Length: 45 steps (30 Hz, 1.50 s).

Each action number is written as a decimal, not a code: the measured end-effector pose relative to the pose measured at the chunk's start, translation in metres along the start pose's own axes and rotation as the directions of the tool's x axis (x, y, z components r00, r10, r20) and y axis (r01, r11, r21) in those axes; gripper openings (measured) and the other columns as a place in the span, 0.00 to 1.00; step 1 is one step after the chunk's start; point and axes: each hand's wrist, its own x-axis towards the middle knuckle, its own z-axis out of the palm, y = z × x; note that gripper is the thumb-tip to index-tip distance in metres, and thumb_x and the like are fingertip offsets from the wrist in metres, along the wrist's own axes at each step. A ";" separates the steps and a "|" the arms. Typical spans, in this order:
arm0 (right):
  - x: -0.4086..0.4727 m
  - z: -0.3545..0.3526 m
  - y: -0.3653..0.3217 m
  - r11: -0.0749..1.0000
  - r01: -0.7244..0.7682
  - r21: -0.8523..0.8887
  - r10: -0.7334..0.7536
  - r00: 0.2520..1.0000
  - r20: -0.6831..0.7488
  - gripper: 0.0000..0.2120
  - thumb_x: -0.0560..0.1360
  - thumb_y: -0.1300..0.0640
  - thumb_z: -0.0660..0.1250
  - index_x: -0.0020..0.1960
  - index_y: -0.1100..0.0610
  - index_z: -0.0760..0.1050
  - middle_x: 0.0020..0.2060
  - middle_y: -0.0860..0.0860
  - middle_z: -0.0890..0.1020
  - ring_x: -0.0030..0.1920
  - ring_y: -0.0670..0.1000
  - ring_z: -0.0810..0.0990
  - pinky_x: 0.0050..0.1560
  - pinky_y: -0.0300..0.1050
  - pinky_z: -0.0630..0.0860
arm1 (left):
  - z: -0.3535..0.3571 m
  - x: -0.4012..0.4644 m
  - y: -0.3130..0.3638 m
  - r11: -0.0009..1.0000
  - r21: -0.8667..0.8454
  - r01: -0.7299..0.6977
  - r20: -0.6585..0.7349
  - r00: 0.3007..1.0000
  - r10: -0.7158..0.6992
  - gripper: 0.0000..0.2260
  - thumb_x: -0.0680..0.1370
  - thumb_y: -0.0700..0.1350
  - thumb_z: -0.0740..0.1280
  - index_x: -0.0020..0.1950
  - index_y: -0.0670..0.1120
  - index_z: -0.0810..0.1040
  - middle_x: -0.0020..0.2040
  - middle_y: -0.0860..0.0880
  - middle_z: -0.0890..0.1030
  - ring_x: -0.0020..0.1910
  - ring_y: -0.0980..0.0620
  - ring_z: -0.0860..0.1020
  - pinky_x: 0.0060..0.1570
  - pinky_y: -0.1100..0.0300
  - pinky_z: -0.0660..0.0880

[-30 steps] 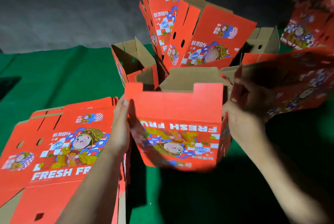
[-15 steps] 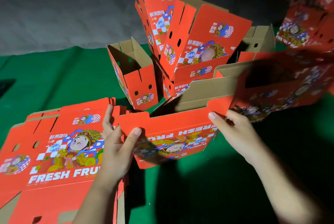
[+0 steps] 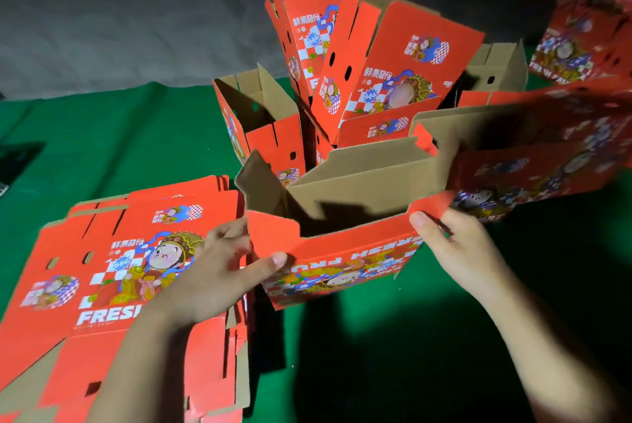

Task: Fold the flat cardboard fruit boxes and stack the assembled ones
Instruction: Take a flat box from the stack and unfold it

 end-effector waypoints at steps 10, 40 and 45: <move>-0.007 0.014 0.007 0.986 -0.026 -0.163 -0.016 0.968 -0.251 0.29 0.77 0.31 0.59 0.42 0.56 0.79 0.41 0.46 0.82 0.42 0.42 0.79 0.41 0.36 0.71 | 0.046 0.011 0.018 0.976 0.021 0.217 -0.347 0.917 -0.197 0.39 0.79 0.68 0.47 0.84 0.54 0.37 0.84 0.52 0.50 0.76 0.46 0.53 0.75 0.41 0.46; 0.024 0.075 -0.063 0.815 0.386 -0.432 -0.387 0.918 0.090 0.24 0.78 0.53 0.65 0.74 0.50 0.70 0.76 0.50 0.68 0.71 0.56 0.68 0.68 0.59 0.71 | 0.050 0.036 0.019 0.958 0.236 0.165 -0.526 0.850 -0.018 0.40 0.78 0.54 0.71 0.84 0.54 0.52 0.72 0.44 0.61 0.64 0.41 0.63 0.63 0.41 0.61; 0.052 0.095 -0.064 0.772 0.133 -0.621 0.046 0.963 0.264 0.41 0.79 0.38 0.56 0.80 0.39 0.32 0.74 0.41 0.20 0.75 0.59 0.65 0.71 0.60 0.64 | 0.049 0.031 0.010 0.944 0.326 -0.055 -0.433 0.879 0.201 0.32 0.73 0.38 0.70 0.74 0.57 0.70 0.73 0.52 0.66 0.65 0.42 0.66 0.61 0.45 0.64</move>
